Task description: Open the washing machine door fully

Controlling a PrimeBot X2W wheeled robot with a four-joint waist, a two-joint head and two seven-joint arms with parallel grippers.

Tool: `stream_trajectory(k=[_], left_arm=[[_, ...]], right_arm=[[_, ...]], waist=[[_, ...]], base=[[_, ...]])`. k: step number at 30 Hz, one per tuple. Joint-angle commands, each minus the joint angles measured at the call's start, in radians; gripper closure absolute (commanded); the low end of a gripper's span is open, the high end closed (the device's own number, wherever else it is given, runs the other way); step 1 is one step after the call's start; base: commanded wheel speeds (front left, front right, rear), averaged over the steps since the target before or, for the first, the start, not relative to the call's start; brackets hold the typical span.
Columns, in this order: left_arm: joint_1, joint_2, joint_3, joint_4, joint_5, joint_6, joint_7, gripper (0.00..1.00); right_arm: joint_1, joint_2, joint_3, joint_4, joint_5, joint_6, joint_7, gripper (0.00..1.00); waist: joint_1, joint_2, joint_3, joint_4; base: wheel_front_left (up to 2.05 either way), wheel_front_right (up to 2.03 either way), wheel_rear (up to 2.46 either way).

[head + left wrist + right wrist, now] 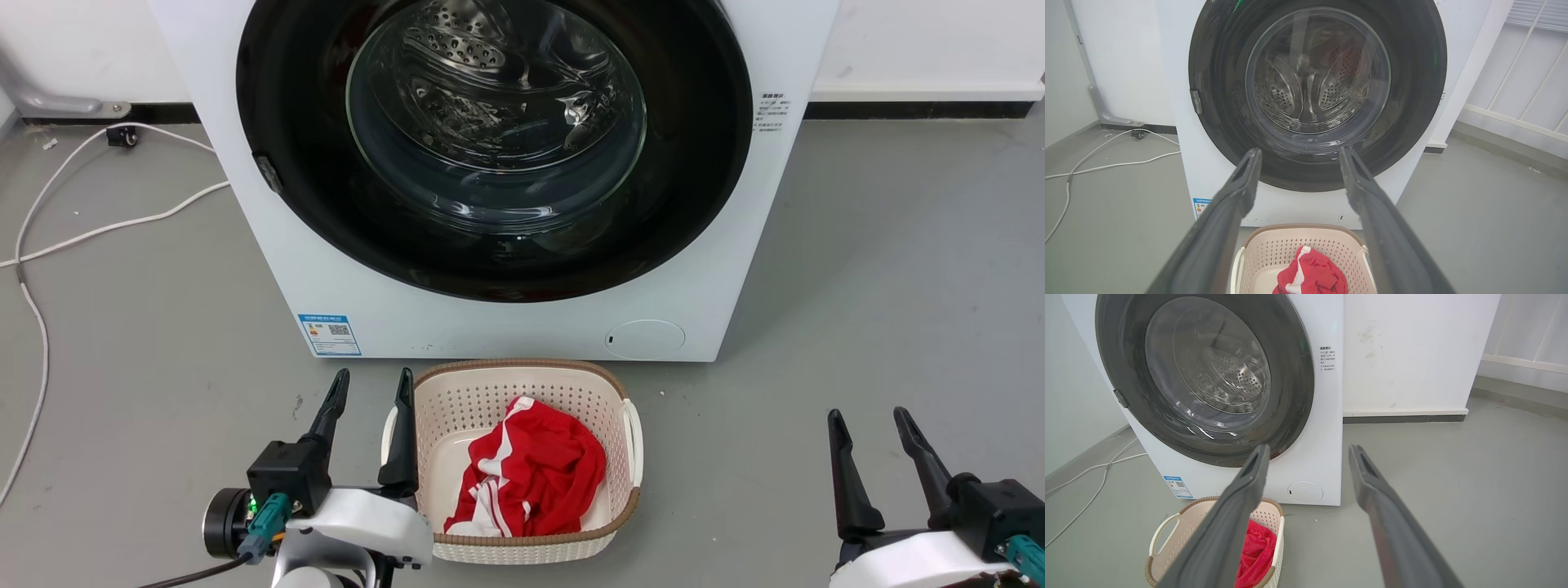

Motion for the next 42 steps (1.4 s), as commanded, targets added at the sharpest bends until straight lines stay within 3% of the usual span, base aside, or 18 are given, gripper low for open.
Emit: stream_trajectory(k=[1, 23, 35, 36, 37, 38, 42], left_arm=[[0.005, 0.000, -0.005, -0.003, 0.024, 0.003, -0.011, 0.00], [0.011, -0.001, -0.028, 0.006, 0.146, 0.018, -0.050, 0.00], [0.007, -0.001, -0.027, 0.014, 0.126, 0.023, -0.050, 0.00], [0.006, -0.001, -0.027, 0.014, 0.125, 0.023, -0.050, 0.00], [0.007, -0.001, -0.027, 0.015, 0.125, 0.023, -0.050, 0.00], [0.008, -0.001, -0.027, 0.015, 0.124, 0.024, -0.050, 0.00], [0.008, -0.001, -0.029, 0.014, 0.121, 0.025, -0.050, 0.00]], right_arm=[[0.008, 0.002, -0.002, -0.007, -0.022, 0.000, -0.005, 0.00], [0.028, 0.004, -0.004, -0.005, -0.139, 0.000, -0.045, 0.00], [0.023, 0.004, -0.008, 0.006, -0.114, 0.000, -0.045, 0.00], [0.022, 0.004, -0.009, 0.007, -0.114, 0.000, -0.045, 0.17], [0.023, 0.004, -0.010, 0.009, -0.102, 0.000, -0.041, 0.64], [0.023, 0.004, -0.009, 0.010, -0.100, 0.000, -0.040, 1.00], [0.025, 0.004, -0.004, 0.013, -0.085, 0.000, -0.034, 1.00]], waist=[[0.0000, 0.0000, 0.000, 0.000], [0.0000, 0.0000, 0.003, 0.003], [0.0000, 0.0000, 0.005, 0.002], [0.0000, 0.0000, 0.005, 0.002], [0.0000, 0.0000, 0.004, 0.002], [0.0000, 0.0000, 0.004, 0.002], [0.0000, 0.0000, 0.005, 0.001]], base=[[0.00, 0.00, 0.00], [0.00, 0.00, 0.00], [0.00, 0.00, 0.00], [0.00, 0.00, 0.00], [0.00, 0.00, 0.00], [0.00, 0.00, 0.00], [0.00, 0.00, 0.00]])
